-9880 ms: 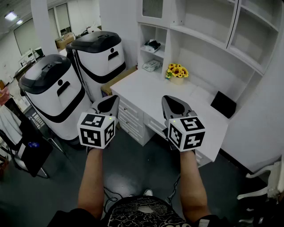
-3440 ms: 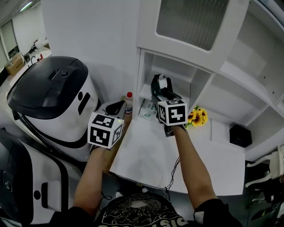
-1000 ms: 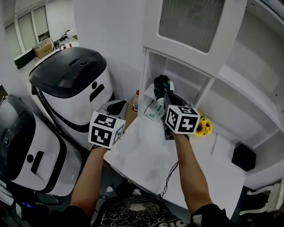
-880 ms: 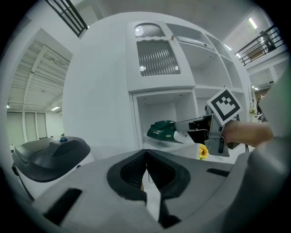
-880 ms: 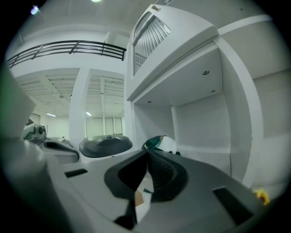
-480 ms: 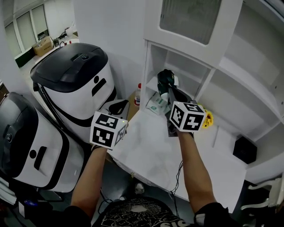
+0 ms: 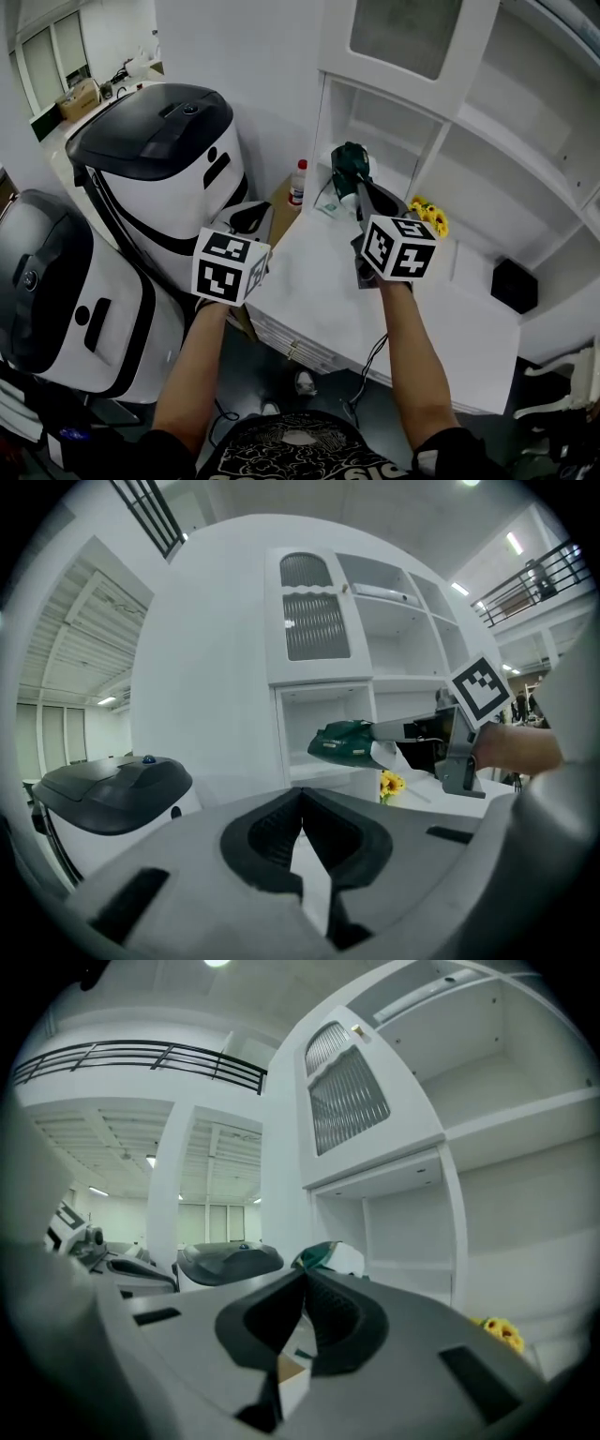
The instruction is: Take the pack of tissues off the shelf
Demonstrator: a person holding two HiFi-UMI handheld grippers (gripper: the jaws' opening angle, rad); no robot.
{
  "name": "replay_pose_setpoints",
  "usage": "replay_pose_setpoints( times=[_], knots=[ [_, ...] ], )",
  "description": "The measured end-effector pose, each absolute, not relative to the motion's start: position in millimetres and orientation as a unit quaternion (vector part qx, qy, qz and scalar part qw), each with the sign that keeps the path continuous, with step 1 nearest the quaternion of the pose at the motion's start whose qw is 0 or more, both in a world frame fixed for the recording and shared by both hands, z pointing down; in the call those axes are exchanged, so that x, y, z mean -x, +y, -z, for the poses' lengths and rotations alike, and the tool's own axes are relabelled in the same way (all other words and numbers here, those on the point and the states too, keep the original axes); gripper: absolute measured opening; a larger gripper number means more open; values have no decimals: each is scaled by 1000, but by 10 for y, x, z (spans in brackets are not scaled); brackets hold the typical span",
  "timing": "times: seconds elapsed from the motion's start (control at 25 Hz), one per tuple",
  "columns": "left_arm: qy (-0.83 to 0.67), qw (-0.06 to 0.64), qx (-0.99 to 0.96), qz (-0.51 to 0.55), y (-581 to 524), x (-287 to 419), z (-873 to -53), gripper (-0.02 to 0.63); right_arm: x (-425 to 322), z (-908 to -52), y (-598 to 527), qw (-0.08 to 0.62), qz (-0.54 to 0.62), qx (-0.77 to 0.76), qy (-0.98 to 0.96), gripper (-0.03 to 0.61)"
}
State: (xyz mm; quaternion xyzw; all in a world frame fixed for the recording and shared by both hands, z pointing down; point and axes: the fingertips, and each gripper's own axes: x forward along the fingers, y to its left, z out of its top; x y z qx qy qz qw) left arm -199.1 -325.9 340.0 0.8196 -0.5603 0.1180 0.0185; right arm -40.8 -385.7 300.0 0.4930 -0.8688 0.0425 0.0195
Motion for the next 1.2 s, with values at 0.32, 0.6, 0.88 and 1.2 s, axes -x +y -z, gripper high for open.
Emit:
replay_pose_setpoints(
  times=[0.32,0.6,0.88,1.2],
  knots=[
    [-550,9,-828,-107,-2894,2059,-3375,6,478,-3010,-3270,16,-31,-501,-865,6],
    [-536,-2,-839,-99,-2686,1999,-3385,8,549,-3066,-2861,9,-22,-504,-863,6],
    [-525,-10,-846,-93,-2582,1943,-3374,6,569,-3206,-2599,7,-23,-514,-857,6],
    [-521,-18,-848,-94,-2575,1934,-3424,8,559,-3351,-2489,15,-16,-522,-853,6]
  ],
)
